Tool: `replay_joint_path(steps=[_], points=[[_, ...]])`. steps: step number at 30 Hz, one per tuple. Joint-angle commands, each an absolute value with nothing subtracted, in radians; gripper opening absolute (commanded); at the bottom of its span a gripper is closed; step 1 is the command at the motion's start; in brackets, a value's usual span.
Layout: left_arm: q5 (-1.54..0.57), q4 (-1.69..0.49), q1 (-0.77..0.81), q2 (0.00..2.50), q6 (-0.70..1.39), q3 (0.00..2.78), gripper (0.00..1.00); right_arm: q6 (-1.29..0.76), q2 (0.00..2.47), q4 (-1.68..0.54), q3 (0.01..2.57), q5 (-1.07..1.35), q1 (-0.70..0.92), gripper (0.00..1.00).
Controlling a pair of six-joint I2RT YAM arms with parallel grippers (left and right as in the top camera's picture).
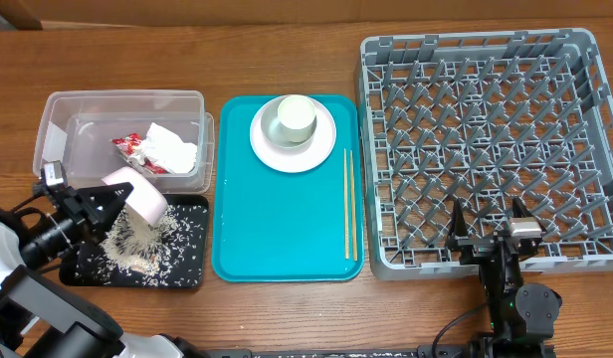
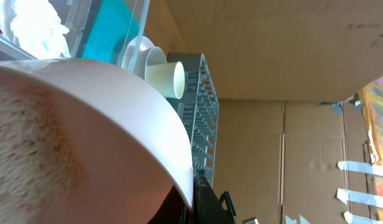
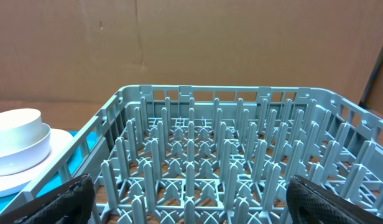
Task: Sort waste into correct bins and load items into the dishwasher
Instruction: 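Tilt the pink bowl with left gripper to dump rice onto black tray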
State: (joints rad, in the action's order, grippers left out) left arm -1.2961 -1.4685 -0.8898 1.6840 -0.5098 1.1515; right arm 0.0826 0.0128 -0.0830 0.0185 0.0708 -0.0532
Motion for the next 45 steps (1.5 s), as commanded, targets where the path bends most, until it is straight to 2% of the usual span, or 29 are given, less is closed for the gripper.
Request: replay_joint_path(steps=[1, 11, 32, 40, 45], points=[[-1.343, -1.472, -0.916, 1.658, -0.546, 1.145, 0.04, 0.086, 0.003, -0.079, 0.008, 0.062, -0.061, 1.00], [-1.353, -1.488, -1.000, 1.658, -0.548, 1.145, 0.04, 0.086, 0.003, -0.079, 0.008, 0.062, -0.061, 0.99], [-1.370, -1.591, -0.998, 1.658, -0.620, 1.145, 0.04, 0.086, 0.003, -0.079, 0.008, 0.062, -0.061, 0.99], [-1.395, -1.686, -0.998, 1.658, -0.787, 1.145, 0.04, 0.086, 0.003, -0.079, 0.008, 0.062, -0.061, 1.00], [-1.402, -1.675, -0.996, 1.660, -0.759, 1.145, 0.04, 0.086, 0.003, -0.079, 0.008, 0.062, -0.061, 1.00]])
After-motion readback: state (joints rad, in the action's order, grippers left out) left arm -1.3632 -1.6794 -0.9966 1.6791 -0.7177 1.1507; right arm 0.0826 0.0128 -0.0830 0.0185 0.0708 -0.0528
